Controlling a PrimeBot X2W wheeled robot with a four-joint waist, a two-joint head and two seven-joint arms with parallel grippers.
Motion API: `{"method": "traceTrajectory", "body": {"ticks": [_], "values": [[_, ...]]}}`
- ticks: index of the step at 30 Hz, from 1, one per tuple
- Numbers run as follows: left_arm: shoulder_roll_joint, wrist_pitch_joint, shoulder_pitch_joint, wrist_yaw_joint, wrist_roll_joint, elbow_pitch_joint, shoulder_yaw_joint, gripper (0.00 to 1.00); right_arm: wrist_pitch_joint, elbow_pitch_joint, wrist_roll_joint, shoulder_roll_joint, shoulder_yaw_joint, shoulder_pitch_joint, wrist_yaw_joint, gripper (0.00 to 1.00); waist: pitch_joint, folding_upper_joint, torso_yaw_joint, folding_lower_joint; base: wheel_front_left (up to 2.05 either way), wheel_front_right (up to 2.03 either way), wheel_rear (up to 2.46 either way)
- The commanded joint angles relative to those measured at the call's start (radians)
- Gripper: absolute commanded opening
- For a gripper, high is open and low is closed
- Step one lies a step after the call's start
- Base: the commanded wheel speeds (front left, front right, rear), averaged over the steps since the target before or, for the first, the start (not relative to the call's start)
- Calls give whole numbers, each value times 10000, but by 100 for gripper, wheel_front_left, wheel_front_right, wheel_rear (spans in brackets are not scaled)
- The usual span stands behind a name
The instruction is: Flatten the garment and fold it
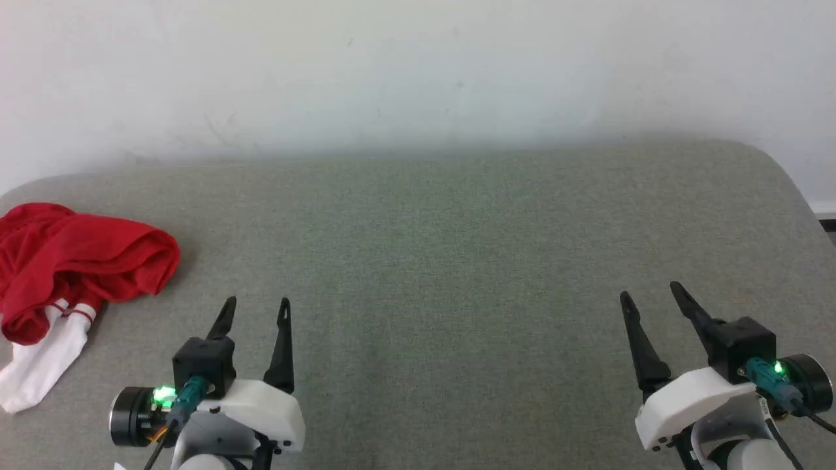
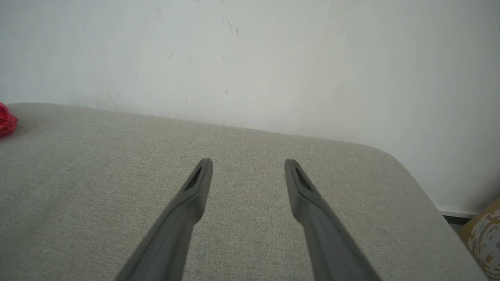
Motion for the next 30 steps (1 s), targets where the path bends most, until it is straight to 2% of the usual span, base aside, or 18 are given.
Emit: {"method": "traceTrajectory", "body": {"ticks": [1,10,30], "values": [[-4,-68,-53,83,-69,42,-46,100,-99,15,45,5,-19,-7,-1,100,0,0,23,0,0,0,0],[18,-261,-84,267,-193,117,-92,100,-266,67,82,8,-5,-20,-3,100,0,0,389,0,0,0,0],[84,-680,55,721,-402,56,-48,100,-595,177,217,14,273,-141,-6,100,3,0,1659,0,0,0,0]]}}
